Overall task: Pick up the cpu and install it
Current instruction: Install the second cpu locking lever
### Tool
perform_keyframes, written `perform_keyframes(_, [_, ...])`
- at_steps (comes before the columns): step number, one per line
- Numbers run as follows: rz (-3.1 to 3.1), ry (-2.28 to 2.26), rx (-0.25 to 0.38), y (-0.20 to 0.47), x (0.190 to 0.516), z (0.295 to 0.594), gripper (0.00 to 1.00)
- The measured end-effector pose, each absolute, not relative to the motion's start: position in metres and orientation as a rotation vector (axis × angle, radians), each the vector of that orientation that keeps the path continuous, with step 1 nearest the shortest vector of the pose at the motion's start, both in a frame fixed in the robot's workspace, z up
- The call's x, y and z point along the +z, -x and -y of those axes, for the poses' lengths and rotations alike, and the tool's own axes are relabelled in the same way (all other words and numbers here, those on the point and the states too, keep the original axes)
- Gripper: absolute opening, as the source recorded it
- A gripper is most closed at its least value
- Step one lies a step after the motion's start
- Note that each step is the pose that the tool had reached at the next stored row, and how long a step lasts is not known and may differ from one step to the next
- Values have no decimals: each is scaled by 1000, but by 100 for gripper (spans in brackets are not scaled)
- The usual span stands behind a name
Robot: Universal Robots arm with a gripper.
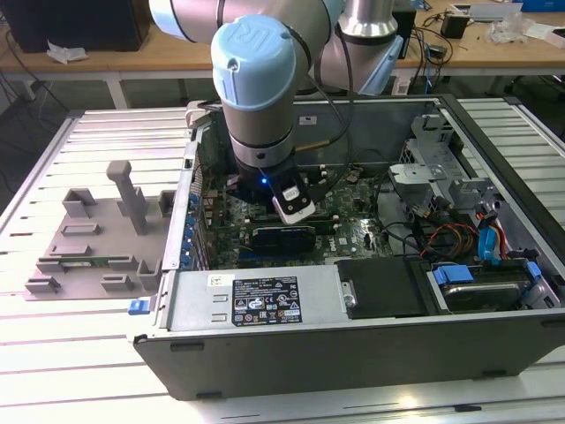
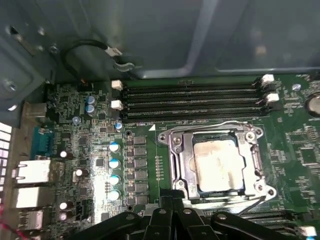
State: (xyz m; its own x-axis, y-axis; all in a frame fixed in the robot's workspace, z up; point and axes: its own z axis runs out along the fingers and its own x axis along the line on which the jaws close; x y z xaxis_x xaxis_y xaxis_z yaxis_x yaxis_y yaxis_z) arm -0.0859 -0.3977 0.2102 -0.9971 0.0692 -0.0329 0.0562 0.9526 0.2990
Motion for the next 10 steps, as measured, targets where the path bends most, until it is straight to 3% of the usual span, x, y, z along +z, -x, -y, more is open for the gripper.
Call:
perform_keyframes(5, [-3062,-98,467,86,240,398,11])
perform_keyframes(10, [-3062,-98,467,82,248,398,11])
